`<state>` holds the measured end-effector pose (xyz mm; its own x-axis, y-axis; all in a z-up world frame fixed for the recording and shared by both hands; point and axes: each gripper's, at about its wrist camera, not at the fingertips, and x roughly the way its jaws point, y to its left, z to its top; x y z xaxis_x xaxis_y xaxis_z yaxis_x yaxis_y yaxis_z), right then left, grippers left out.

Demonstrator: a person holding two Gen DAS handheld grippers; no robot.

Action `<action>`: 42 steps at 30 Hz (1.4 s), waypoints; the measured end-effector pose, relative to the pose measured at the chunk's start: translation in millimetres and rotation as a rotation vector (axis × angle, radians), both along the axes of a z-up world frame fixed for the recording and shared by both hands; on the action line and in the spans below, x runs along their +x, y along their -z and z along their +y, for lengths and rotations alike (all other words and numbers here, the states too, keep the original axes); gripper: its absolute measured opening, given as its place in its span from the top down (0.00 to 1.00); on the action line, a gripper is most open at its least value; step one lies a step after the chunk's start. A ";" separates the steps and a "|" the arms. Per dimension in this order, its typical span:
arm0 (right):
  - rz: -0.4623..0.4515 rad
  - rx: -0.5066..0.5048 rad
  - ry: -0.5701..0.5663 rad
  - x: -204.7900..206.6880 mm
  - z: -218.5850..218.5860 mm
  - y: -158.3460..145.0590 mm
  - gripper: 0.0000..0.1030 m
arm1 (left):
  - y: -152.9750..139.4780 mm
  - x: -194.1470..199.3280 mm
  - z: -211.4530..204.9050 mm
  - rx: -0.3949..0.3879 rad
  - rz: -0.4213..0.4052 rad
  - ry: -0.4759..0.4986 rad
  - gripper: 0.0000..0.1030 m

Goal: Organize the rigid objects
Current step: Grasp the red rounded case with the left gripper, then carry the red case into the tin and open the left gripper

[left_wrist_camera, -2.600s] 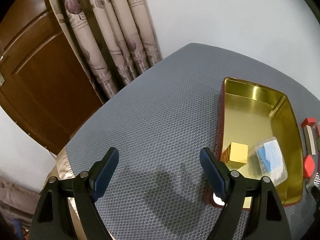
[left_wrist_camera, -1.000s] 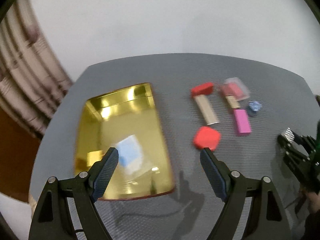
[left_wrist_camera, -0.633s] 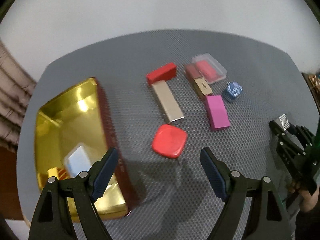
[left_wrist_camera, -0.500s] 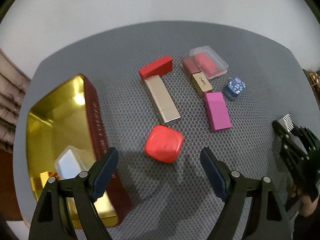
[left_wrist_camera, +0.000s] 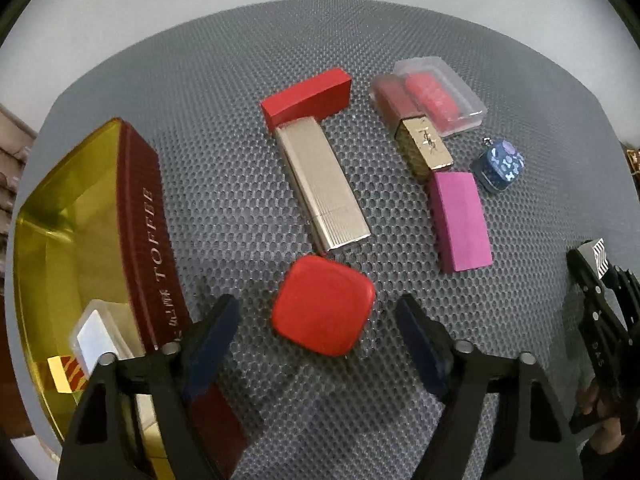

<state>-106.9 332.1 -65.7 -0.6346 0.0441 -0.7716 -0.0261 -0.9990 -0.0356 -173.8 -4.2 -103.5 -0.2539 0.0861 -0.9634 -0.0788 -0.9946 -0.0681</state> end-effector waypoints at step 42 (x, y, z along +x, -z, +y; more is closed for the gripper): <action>-0.002 -0.006 0.014 -6.2 -0.1 3.5 0.68 | -28.9 50.3 33.9 0.001 0.062 -0.026 0.53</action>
<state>-113.1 332.0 -69.2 -0.6328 0.0479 -0.7728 -0.0399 -0.9988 -0.0292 -123.5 29.7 -74.6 -0.3157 0.0795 -0.9455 -0.0569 -0.9963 -0.0648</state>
